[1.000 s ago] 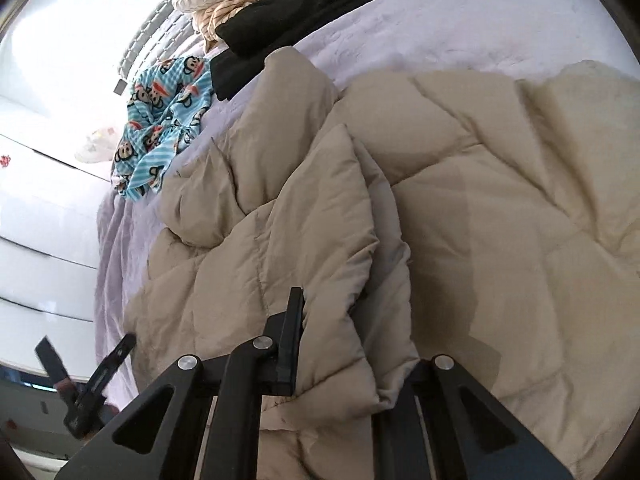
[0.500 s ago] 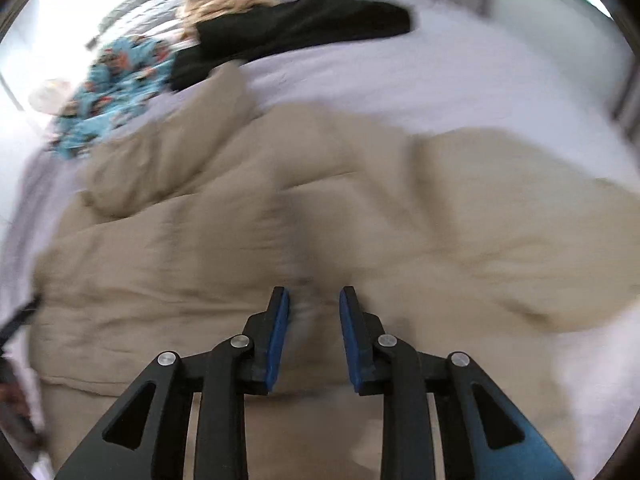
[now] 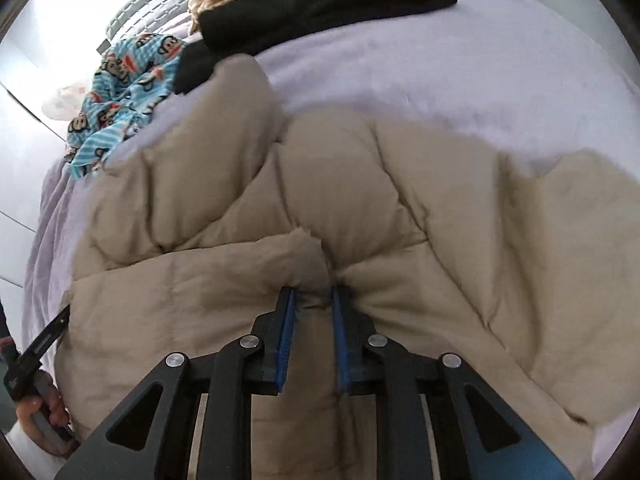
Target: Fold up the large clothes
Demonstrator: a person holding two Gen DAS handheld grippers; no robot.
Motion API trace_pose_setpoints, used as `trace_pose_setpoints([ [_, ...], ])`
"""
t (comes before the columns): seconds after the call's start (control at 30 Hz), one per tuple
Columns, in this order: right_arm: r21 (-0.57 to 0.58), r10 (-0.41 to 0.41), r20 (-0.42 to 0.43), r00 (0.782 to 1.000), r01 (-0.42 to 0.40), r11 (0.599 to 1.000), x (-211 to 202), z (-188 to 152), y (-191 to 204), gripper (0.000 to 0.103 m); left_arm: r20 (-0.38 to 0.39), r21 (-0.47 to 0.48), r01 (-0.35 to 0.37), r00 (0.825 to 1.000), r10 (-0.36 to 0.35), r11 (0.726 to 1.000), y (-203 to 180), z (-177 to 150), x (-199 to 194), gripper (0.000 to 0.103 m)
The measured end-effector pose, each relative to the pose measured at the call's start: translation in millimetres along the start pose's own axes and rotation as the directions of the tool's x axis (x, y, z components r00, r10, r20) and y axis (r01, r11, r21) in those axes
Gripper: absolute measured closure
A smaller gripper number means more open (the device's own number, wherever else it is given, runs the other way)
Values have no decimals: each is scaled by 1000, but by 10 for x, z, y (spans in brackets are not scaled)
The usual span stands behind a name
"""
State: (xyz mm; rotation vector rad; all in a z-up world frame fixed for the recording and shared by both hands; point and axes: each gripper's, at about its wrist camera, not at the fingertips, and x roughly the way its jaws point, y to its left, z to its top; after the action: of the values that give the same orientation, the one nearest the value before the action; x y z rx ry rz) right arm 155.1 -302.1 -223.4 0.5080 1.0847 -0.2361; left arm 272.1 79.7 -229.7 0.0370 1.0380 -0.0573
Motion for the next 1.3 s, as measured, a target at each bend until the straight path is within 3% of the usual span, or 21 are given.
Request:
trace_pose_setpoints([
  [0.13, -35, -19, 32, 999, 20, 999, -22, -22, 16, 84, 2, -7, -31, 1000, 31, 1000, 14, -13, -1, 31],
  [0.23, -69, -133, 67, 989, 138, 988, -191, -43, 9, 83, 4, -8, -65, 998, 65, 998, 18, -6, -161, 31],
  [0.3, -67, -156, 73, 985, 161, 985, -358, -107, -93, 80, 11, 8, -69, 998, 69, 998, -13, -14, -337, 31],
  [0.37, -41, -126, 65, 990, 128, 991, -524, -123, -229, 76, 17, 27, -55, 998, 55, 998, -69, -46, -501, 31],
  [0.43, 8, -94, 52, 994, 94, 996, -709, -183, -449, 54, 15, 55, -46, 999, 45, 997, -204, -111, -674, 31],
  [0.57, 137, -19, 27, 999, 15, 990, -985, -380, -963, 50, -27, 98, 17, 1000, -15, 995, -630, -348, -926, 31],
  [0.67, 254, 41, 13, 999, -43, 966, -1159, -525, -1399, 46, -65, 147, 70, 996, -60, 987, -1090, -578, -1055, 31],
  [0.7, 283, 45, 12, 999, -46, 958, -1207, -566, -1521, 33, -78, 162, 85, 994, -73, 983, -1240, -649, -1088, 31],
  [0.73, 319, 49, 21, 999, -53, 946, -1287, -617, -1691, 27, -88, 174, 103, 992, -89, 979, -1436, -731, -1130, 31],
  [0.93, 424, 36, 65, 997, -61, 904, -1556, -796, -2403, 24, -136, 210, 208, 974, -183, 955, -2195, -935, -1253, 31],
  [0.97, 439, 37, 68, 997, -63, 896, -1569, -814, -2495, 24, -142, 221, 219, 971, -191, 950, -2291, -960, -1263, 29],
  [1.0, 465, 34, 74, 997, -65, 883, -1591, -852, -2624, 24, -146, 232, 222, 970, -192, 947, -2368, -988, -1285, 11],
  [1.03, 491, 33, 82, 996, -69, 868, -1615, -889, -2744, 23, -142, 250, 218, 972, -187, 943, -2479, -1011, -1309, 2],
  [1.1, 536, 34, 90, 995, -78, 841, -1641, -938, -2919, 9, -118, 270, 212, 975, -186, 939, -2592, -1047, -1383, 0],
  [1.27, 636, 38, 141, 989, -120, 762, -1702, -1056, -3373, 9, -151, 293, 225, 971, -187, 929, -2862, -1088, -1381, 0],
  [1.3, 658, 39, 157, 987, -134, 741, -1707, -1080, -3469, 1, -155, 289, 224, 970, -186, 931, -2894, -1090, -1377, 0],
])
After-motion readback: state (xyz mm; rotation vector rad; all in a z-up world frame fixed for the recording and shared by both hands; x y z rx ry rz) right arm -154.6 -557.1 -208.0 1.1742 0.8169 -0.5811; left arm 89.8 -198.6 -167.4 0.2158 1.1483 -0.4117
